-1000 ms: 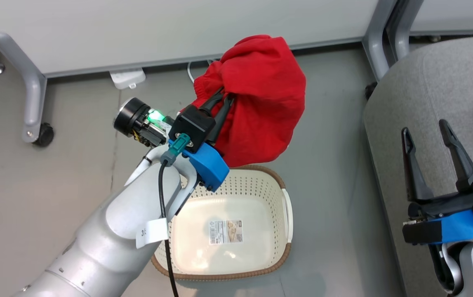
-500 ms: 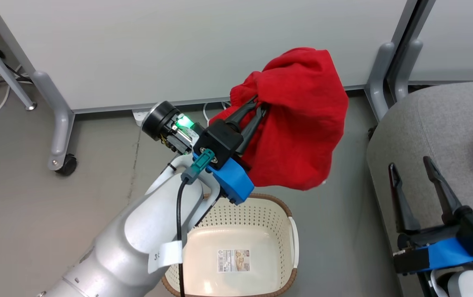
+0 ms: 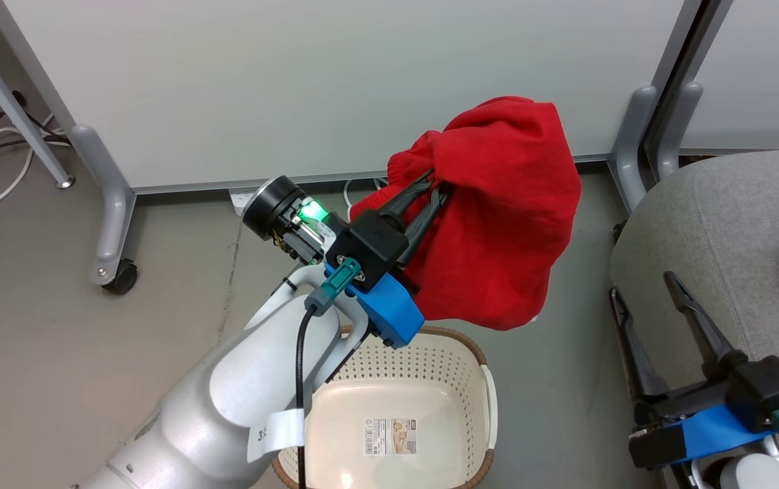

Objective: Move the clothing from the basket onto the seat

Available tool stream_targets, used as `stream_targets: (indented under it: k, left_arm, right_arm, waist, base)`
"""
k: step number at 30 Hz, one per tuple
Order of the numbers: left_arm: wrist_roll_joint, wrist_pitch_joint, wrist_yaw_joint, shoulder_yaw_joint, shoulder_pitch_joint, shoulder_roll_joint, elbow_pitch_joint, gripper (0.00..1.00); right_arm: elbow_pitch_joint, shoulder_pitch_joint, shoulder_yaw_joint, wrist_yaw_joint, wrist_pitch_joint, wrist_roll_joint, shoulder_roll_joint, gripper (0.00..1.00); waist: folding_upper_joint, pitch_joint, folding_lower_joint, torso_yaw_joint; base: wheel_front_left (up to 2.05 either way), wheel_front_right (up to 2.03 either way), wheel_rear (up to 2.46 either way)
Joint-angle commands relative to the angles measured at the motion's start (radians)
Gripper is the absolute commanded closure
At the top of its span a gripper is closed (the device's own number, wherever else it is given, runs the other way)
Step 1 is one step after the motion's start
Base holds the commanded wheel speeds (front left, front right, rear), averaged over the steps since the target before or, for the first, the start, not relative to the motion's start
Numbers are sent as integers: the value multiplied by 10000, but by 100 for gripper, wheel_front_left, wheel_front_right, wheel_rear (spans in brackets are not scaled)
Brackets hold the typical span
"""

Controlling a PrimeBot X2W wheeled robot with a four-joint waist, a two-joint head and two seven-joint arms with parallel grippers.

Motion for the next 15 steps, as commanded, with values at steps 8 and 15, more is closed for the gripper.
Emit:
stream_targets:
  k: [8,15]
  left_arm:
    - [-23,-46,78,-69,90,-47,-85,100]
    - [64,-46,53,-172,-21,-185,-187,100]
  right_arm:
    - [218,-847,1309,1,-32,176,-621,0]
    - [792,-1970,2318,1,-32,263,-1079,0]
  waist:
    - [-1,94,1,102]
    - [-1,268,1,256]
  base:
    - [0,0,0]
    - [0,0,0]
